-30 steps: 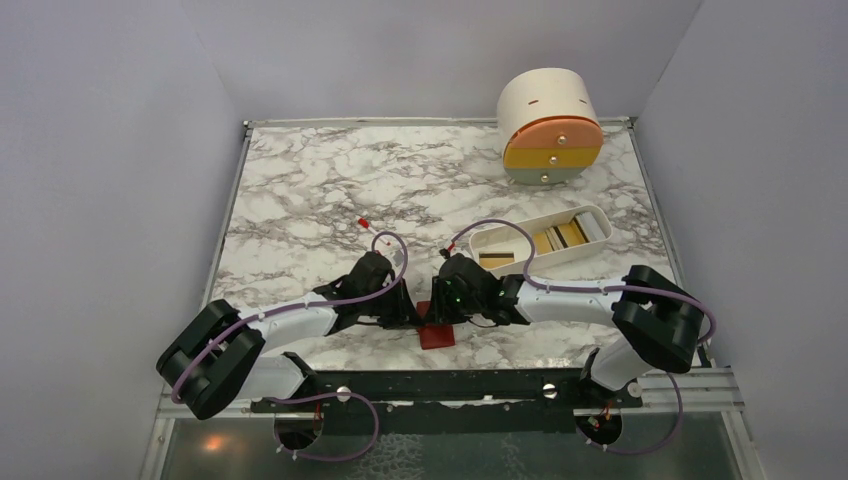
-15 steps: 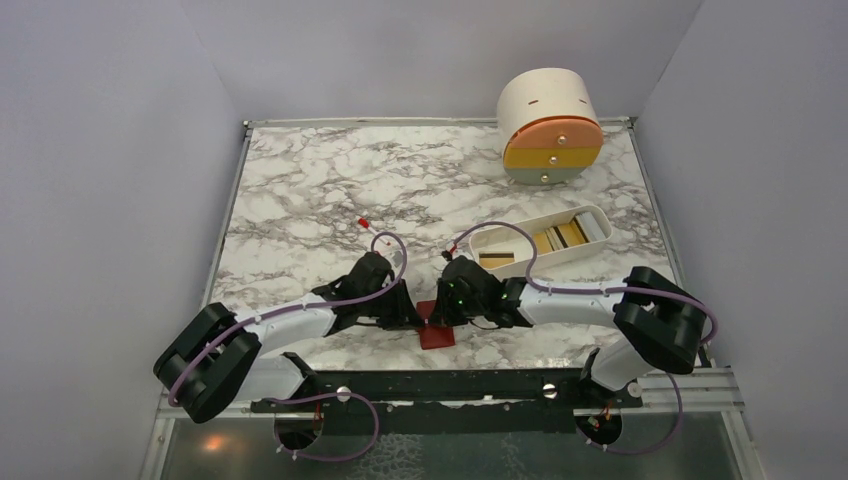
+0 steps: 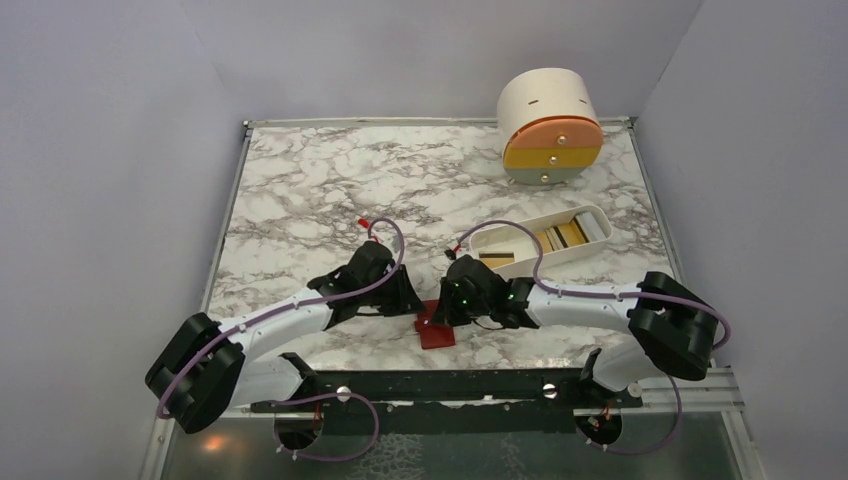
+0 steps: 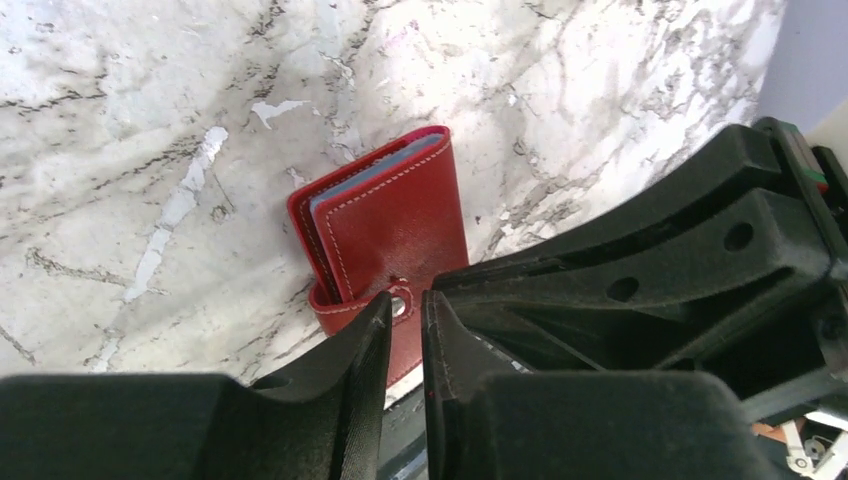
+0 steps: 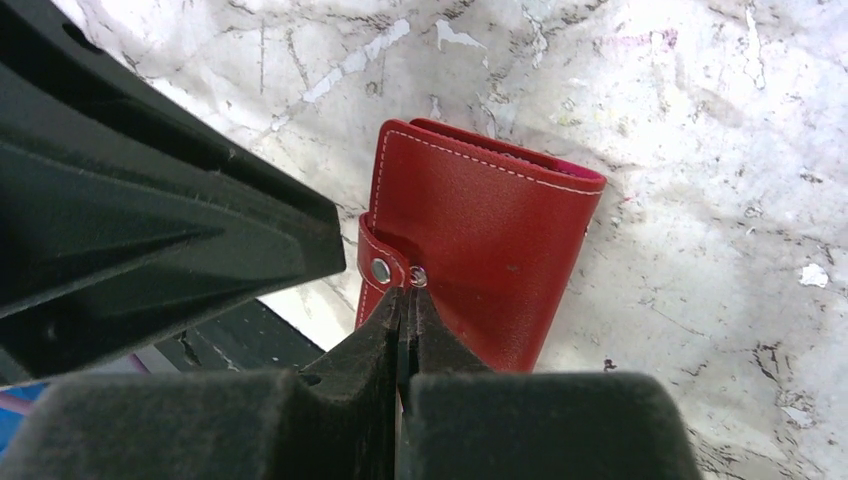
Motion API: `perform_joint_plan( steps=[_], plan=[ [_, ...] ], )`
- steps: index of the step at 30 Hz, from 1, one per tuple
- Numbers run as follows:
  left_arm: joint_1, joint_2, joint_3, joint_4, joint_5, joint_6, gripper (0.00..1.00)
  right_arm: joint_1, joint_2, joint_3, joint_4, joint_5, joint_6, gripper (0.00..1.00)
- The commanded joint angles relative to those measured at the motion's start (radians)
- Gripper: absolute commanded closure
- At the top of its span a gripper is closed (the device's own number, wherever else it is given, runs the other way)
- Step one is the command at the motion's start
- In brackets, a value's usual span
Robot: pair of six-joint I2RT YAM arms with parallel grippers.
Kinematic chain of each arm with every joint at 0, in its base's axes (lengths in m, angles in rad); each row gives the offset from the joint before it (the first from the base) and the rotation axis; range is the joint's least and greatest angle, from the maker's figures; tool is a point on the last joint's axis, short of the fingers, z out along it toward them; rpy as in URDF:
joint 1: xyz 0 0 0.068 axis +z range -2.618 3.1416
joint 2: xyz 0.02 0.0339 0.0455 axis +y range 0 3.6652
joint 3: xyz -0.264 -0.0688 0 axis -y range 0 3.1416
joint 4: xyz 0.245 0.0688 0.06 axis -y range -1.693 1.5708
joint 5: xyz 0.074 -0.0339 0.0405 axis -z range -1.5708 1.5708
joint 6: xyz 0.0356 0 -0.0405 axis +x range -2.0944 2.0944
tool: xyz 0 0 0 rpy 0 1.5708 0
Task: Put the credit cards into the card holder
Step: Close the card holder at the center of the board.
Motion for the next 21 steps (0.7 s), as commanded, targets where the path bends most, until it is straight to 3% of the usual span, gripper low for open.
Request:
perform_joint_plan(
  steps=[1, 7, 14, 21],
  plan=[
    [-0.006, 0.066, 0.039, -0.009, -0.04, 0.04, 0.82, 0.007, -0.024, -0.02, -0.017, 0.028, 0.006, 0.99],
    [-0.005, 0.077, 0.034, -0.008, -0.046, 0.042, 0.84, 0.006, -0.028, -0.016, 0.008, 0.013, 0.001, 0.98],
    [-0.005, 0.09, 0.008, 0.002, -0.078, 0.064, 0.84, 0.006, -0.009, -0.012, 0.057, -0.004, 0.009, 0.79],
    [-0.005, 0.12, -0.011, 0.026, -0.074, 0.065, 0.84, 0.005, 0.033, 0.017, 0.066, -0.019, 0.0, 0.74]
  ],
)
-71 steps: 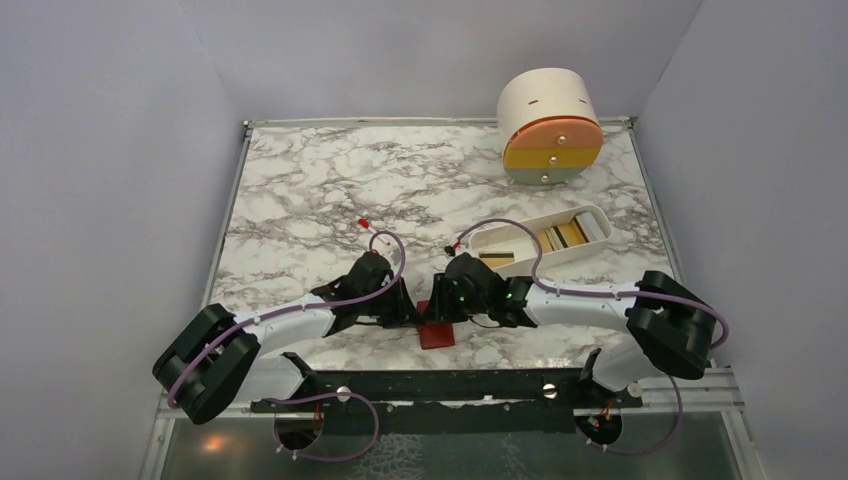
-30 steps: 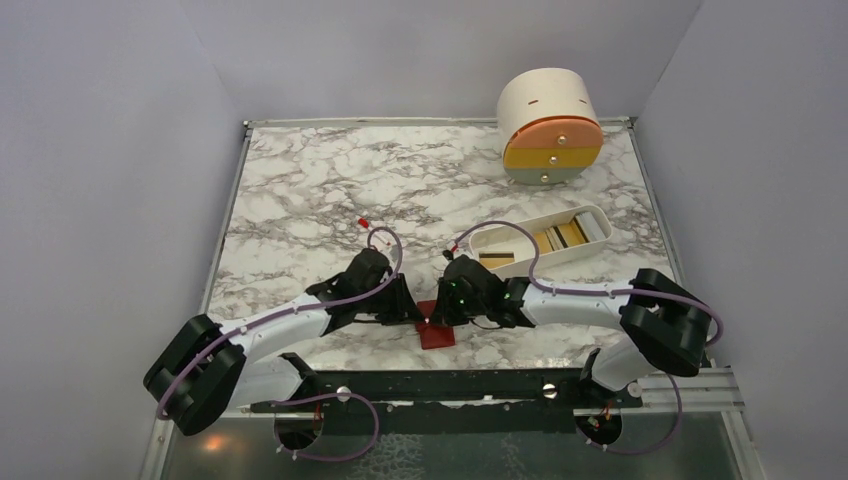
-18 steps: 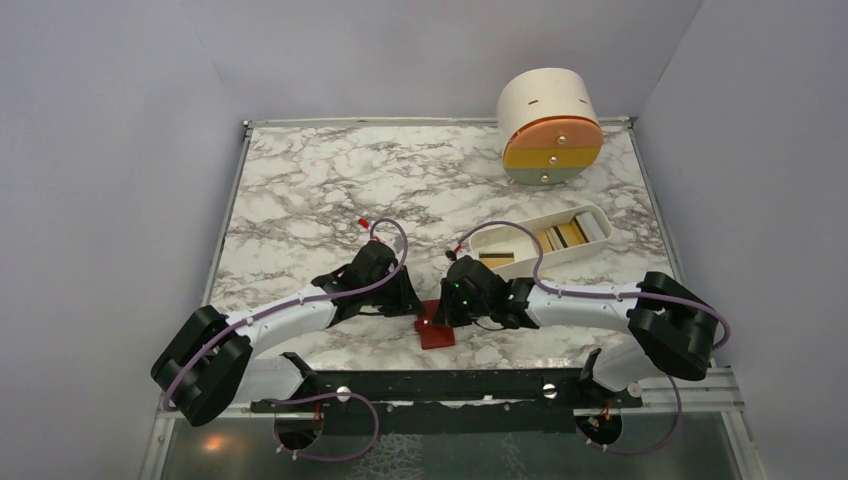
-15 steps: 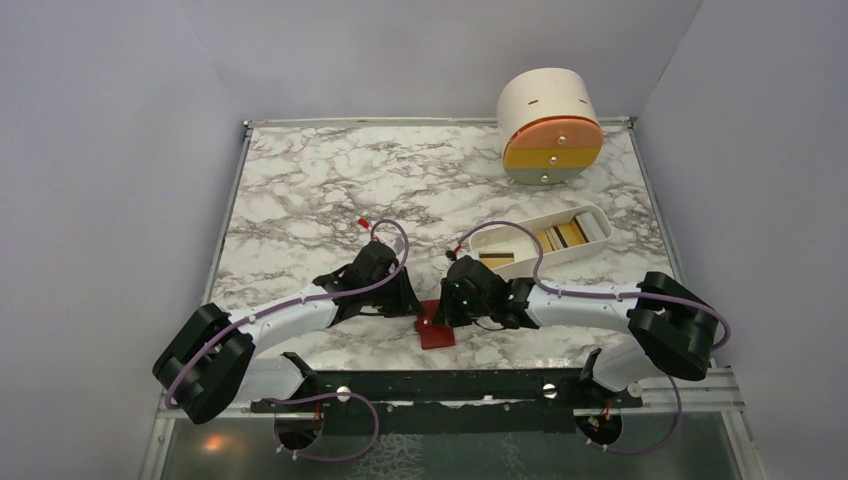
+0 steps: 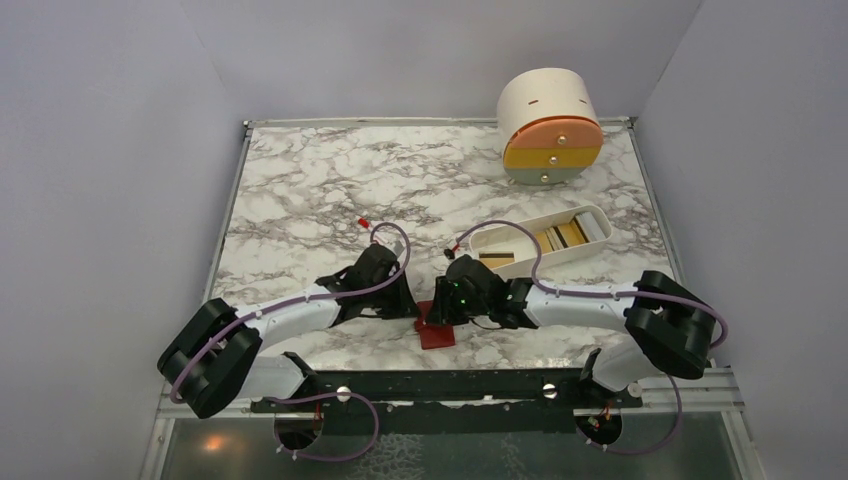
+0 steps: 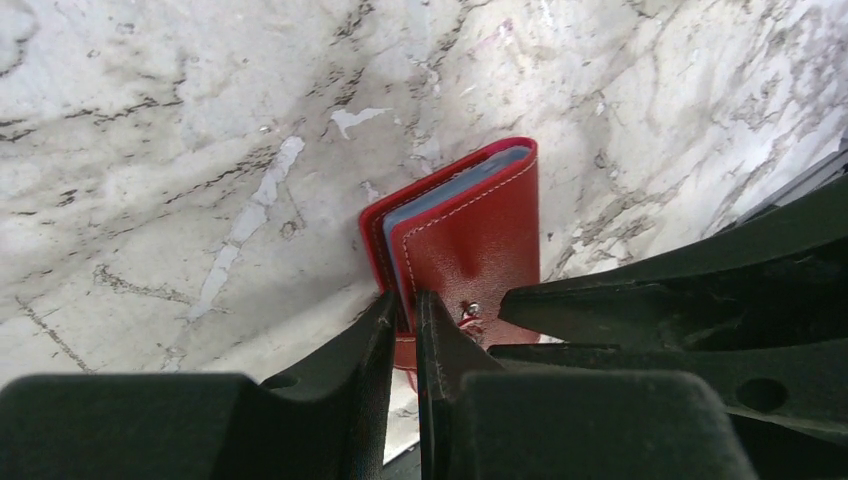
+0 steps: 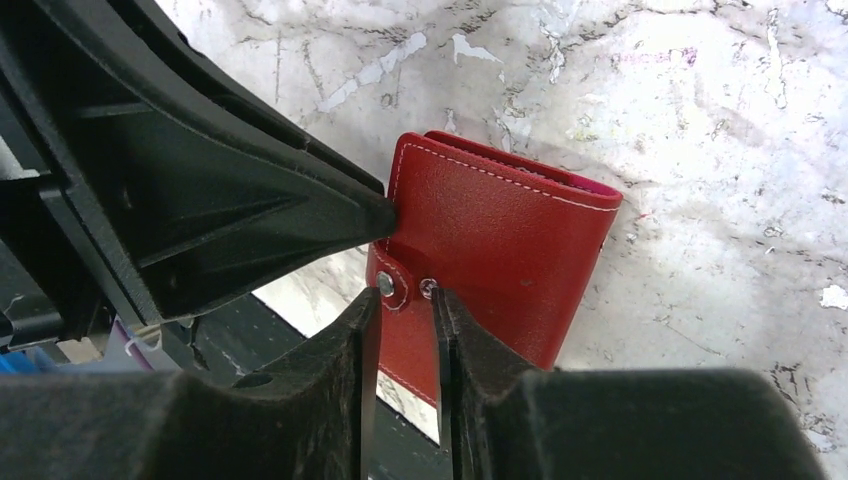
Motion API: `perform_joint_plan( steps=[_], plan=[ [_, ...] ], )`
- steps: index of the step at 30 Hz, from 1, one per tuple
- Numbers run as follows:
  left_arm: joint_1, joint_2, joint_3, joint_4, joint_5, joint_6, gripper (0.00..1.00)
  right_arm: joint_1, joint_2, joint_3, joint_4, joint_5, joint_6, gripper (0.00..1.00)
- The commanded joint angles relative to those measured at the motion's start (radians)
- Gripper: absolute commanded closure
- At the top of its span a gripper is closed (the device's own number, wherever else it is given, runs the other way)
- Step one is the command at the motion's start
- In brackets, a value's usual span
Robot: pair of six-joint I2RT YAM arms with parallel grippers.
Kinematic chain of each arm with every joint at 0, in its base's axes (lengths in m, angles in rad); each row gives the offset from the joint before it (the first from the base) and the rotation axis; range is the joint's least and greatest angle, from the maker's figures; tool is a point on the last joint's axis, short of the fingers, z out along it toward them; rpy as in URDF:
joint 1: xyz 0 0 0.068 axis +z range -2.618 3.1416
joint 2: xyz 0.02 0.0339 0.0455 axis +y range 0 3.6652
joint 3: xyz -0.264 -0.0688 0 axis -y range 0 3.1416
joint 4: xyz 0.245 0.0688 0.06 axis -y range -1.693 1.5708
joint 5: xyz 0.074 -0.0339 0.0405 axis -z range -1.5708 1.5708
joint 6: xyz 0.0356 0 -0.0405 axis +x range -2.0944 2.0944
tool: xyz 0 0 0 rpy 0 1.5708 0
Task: Put the credit cards into the card holder
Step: Close the card holder at the center of the board.
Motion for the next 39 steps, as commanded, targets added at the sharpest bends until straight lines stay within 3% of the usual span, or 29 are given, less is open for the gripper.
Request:
perform_joint_plan(
  steps=[1, 23, 29, 39],
  plan=[
    [-0.005, 0.011, -0.025, 0.029, -0.026, 0.016, 0.85, 0.006, 0.039, 0.028, 0.036, -0.022, -0.005, 0.74],
    [-0.005, 0.015, -0.048, 0.045, -0.016, 0.005, 0.85, 0.006, 0.073, 0.03, 0.091, -0.066, -0.007, 0.9],
    [-0.005, 0.015, -0.048, 0.045, -0.015, 0.003, 0.86, 0.006, 0.085, 0.027, 0.091, -0.075, 0.011, 0.82],
    [-0.005, 0.013, -0.05, 0.042, -0.015, 0.006, 0.86, 0.005, 0.093, 0.022, 0.121, -0.089, 0.012, 0.8]
  ],
)
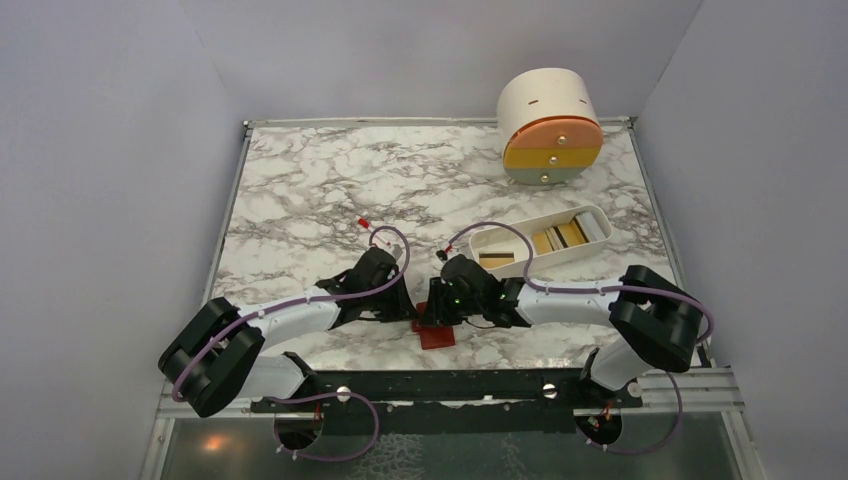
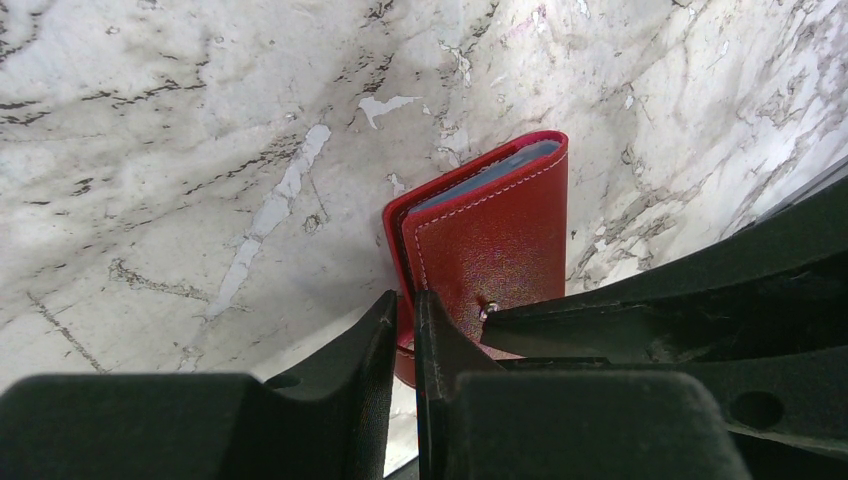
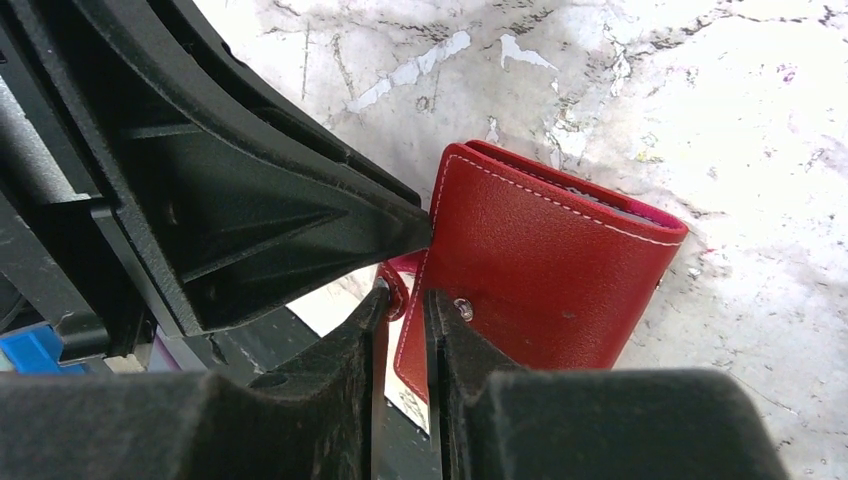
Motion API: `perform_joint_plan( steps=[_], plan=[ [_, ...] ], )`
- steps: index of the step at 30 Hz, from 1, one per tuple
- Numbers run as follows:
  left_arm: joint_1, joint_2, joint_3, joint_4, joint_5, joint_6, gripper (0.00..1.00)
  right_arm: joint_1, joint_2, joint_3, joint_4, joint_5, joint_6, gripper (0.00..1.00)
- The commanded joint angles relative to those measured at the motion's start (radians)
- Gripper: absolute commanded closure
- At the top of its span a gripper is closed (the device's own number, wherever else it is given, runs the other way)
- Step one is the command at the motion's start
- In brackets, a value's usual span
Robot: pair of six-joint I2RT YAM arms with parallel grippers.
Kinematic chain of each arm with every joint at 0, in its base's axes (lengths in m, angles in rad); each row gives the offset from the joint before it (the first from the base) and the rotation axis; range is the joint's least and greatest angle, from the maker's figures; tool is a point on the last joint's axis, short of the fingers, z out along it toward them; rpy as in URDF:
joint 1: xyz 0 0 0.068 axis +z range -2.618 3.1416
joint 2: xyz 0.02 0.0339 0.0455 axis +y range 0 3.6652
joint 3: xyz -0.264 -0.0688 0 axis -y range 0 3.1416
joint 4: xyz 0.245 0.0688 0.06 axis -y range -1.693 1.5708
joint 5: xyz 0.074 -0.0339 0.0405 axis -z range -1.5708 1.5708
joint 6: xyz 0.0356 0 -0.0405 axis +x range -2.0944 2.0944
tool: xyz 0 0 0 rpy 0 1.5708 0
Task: Put the credit cards into the card holder
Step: Close the card holder at the center of the board.
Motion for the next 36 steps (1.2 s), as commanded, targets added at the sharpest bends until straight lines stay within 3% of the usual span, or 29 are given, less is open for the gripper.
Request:
perform_joint_plan(
  steps=[1, 8, 17, 36],
  plan=[
    [-0.005, 0.003, -0.011, 0.012, -0.011, 0.004, 0.86, 0.006, 0.019, 0.003, 0.06, -0.029, 0.009, 0.8],
    [-0.005, 0.008, -0.011, 0.015, -0.01, 0.001, 0.86, 0.006, 0.025, -0.01, 0.097, -0.043, 0.024, 0.81],
    [-0.005, 0.0, -0.018, 0.015, -0.012, -0.001, 0.86, 0.006, 0.016, -0.005, 0.06, -0.026, 0.03, 0.99],
    [-0.005, 0.01, -0.021, 0.023, -0.009, 0.004, 0.86, 0.006, -0.062, -0.01, -0.069, 0.095, -0.021, 0.99]
  ],
)
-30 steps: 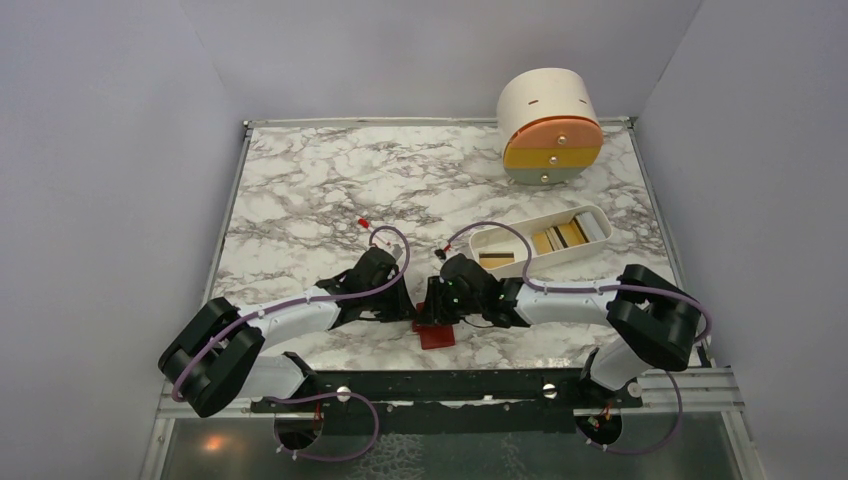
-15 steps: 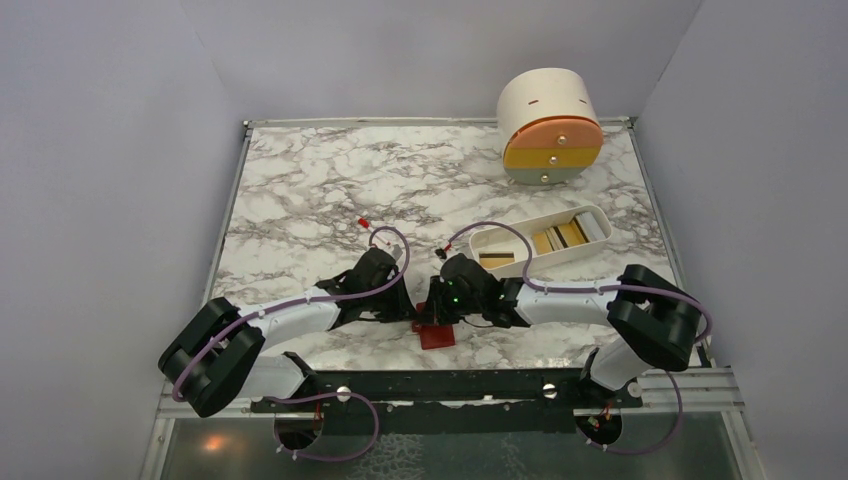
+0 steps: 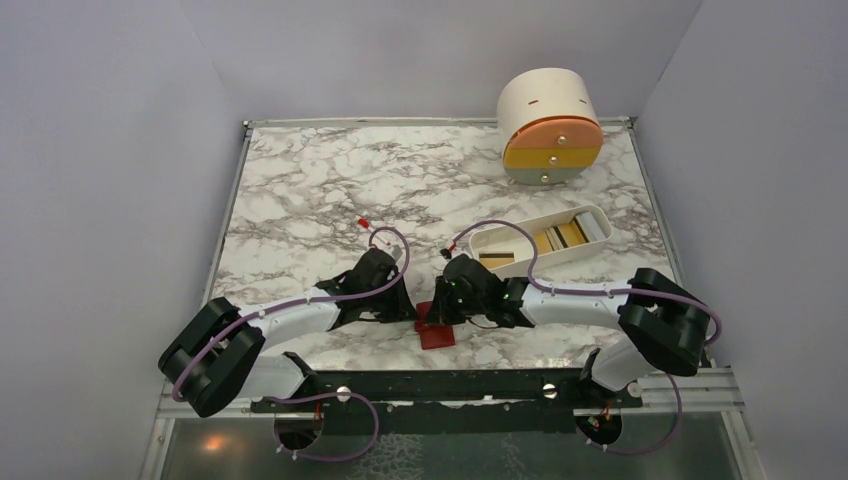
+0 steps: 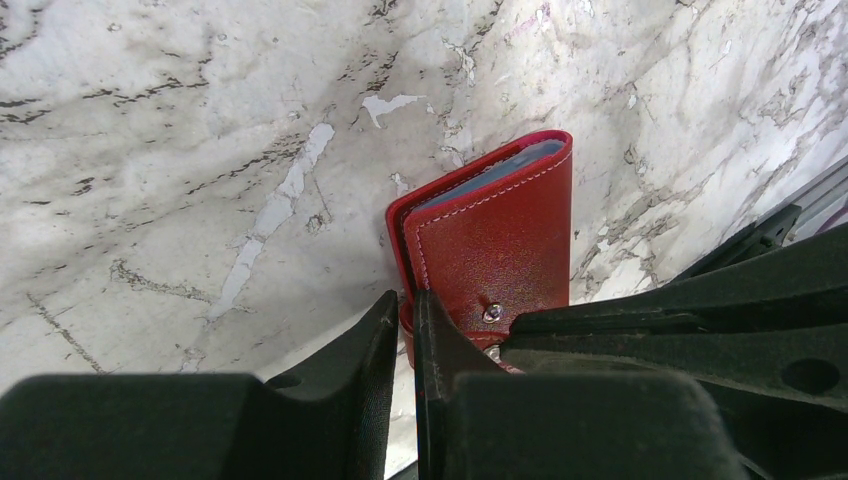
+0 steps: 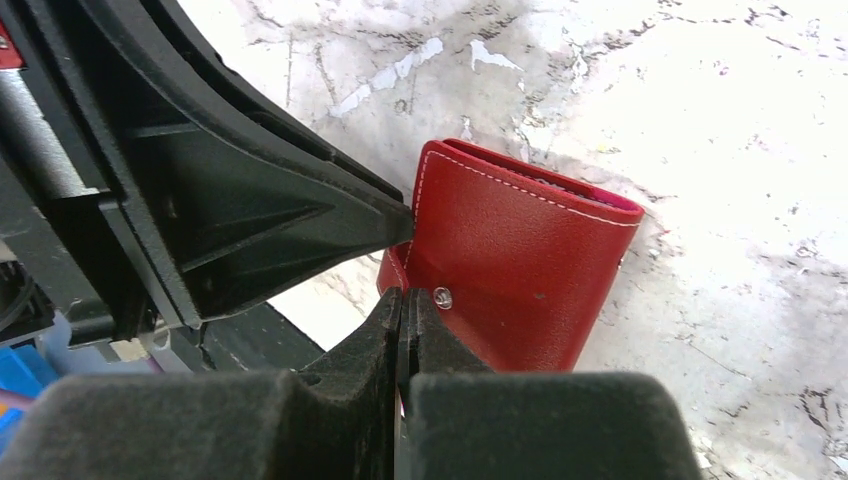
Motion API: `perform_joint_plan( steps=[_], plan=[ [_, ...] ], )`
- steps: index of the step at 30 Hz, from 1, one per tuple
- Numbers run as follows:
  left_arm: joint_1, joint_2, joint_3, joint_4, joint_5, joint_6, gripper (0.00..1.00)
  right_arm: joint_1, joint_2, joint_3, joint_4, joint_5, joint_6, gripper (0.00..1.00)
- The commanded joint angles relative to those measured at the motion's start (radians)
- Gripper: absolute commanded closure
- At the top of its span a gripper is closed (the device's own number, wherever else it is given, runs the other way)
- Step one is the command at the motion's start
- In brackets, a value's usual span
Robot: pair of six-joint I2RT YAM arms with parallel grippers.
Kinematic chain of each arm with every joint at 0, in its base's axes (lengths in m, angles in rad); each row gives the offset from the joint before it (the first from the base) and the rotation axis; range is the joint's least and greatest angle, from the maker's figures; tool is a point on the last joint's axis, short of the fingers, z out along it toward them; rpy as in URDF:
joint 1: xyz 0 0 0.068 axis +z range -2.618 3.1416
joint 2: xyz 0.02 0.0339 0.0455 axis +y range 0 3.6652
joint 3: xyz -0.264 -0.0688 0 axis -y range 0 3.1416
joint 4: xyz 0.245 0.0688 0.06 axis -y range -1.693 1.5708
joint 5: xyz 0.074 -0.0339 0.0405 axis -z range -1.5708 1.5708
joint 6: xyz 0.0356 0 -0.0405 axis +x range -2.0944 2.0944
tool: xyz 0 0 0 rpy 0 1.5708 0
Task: Put the credit cards into the card holder
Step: Close the card holder at the center of the board.
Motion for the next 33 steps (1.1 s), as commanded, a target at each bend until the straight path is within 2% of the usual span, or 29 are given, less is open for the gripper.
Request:
perform_joint_plan(
  steps=[1, 22, 33],
  plan=[
    [-0.005, 0.009, -0.01, 0.008, -0.009, 0.005, 0.86, 0.006, -0.026, -0.01, -0.031, 0.055, -0.021, 0.99],
    [-0.005, -0.01, -0.009, 0.0, -0.008, 0.007, 0.86, 0.005, -0.01, -0.018, -0.035, 0.097, -0.046, 0.99],
    [-0.005, -0.123, 0.052, -0.087, -0.011, 0.007, 0.81, 0.006, 0.005, -0.03, -0.011, 0.08, -0.038, 0.99]
  ],
)
